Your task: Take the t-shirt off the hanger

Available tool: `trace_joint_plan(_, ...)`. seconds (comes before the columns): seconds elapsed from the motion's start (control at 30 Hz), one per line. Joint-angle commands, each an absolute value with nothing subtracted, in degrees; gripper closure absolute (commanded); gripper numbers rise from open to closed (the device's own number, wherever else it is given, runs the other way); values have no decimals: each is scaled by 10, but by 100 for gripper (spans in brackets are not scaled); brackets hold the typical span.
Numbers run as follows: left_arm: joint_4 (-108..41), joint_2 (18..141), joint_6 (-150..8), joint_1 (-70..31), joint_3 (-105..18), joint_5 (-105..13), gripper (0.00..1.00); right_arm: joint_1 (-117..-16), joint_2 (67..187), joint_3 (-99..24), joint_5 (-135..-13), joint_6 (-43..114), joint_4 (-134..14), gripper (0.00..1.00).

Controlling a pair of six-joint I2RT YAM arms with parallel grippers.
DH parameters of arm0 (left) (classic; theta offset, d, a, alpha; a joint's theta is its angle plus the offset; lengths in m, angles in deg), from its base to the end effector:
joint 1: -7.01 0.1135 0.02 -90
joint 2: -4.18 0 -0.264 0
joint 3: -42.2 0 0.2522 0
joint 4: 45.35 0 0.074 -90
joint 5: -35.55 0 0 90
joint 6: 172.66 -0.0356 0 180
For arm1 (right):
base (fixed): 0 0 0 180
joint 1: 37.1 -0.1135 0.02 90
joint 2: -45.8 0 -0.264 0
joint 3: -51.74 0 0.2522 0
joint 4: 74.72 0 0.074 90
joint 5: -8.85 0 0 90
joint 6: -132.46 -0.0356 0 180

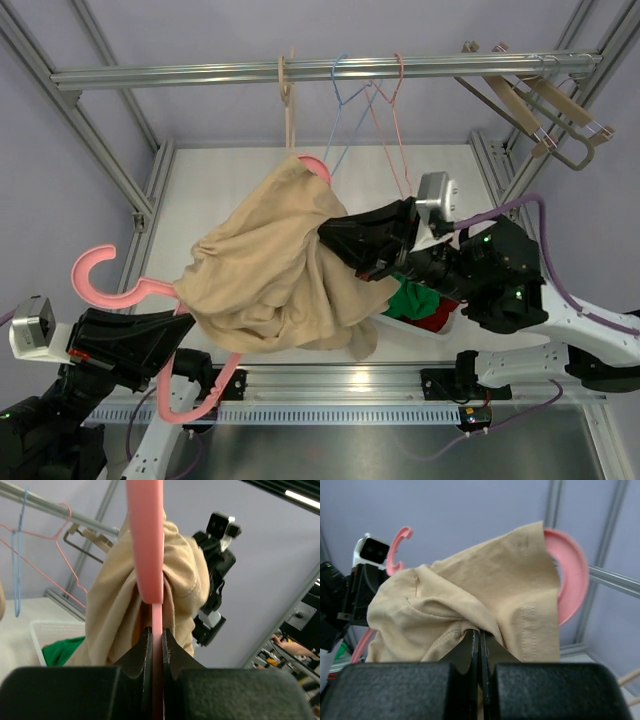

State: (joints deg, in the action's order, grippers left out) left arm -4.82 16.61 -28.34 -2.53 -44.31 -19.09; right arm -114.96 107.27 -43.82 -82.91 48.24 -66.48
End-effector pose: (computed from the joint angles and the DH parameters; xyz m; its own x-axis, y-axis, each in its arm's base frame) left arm -0.0850 -0.0066 0.4698 -0.1783 -0.6418 -0.7459 0.7990 0.3481 -0.4904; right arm 0.0434 0.1967 0.5346 0.1891 0.4002 -0.8967 -0.9572 0.2789 -0.0773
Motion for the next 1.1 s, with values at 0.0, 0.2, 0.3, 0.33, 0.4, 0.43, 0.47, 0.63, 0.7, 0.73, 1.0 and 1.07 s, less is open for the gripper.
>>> trace_joint_plan(0.0,-23,169,-264,-34,-426,-97,100,-1146,1049,-548,-946,524,-647,100)
trace_joint_plan(0.2,169,181,-359,-36,-486,-98,100,-1146,1085,-772,-1054,585,-539,100)
trace_joint_plan(0.3,220,196,-392,-36,-520,-104,100,-1146,1138,-900,-1094,653,-506,100)
trace_joint_plan(0.33,225,201,-397,-36,-522,-104,100,-1147,1170,-930,-1117,691,-498,100)
trace_joint_plan(0.4,233,204,-406,-36,-527,-104,100,-1146,1202,-1011,-1138,727,-481,100)
trace_joint_plan(0.43,238,208,-409,-37,-528,-107,100,-1147,1224,-1028,-1152,756,-480,100)
trace_joint_plan(0.47,245,210,-418,-36,-535,-112,100,-1147,1230,-1039,-1160,770,-481,100)
trace_joint_plan(0.63,248,215,-436,-36,-543,-152,100,-1144,1175,-936,-1196,809,-546,100)
trace_joint_plan(0.7,248,215,-438,-36,-543,-173,100,-1141,1123,-826,-1214,811,-598,100)
trace_joint_plan(0.73,248,215,-441,-36,-543,-181,100,-1130,1106,-792,-1222,810,-612,100)
trace_joint_plan(1.0,246,208,-454,-27,-539,-268,100,-978,1061,-647,-1183,700,-590,100)
trace_joint_plan(1.07,246,207,-461,-27,-544,-283,100,-942,1078,-682,-1170,694,-574,100)
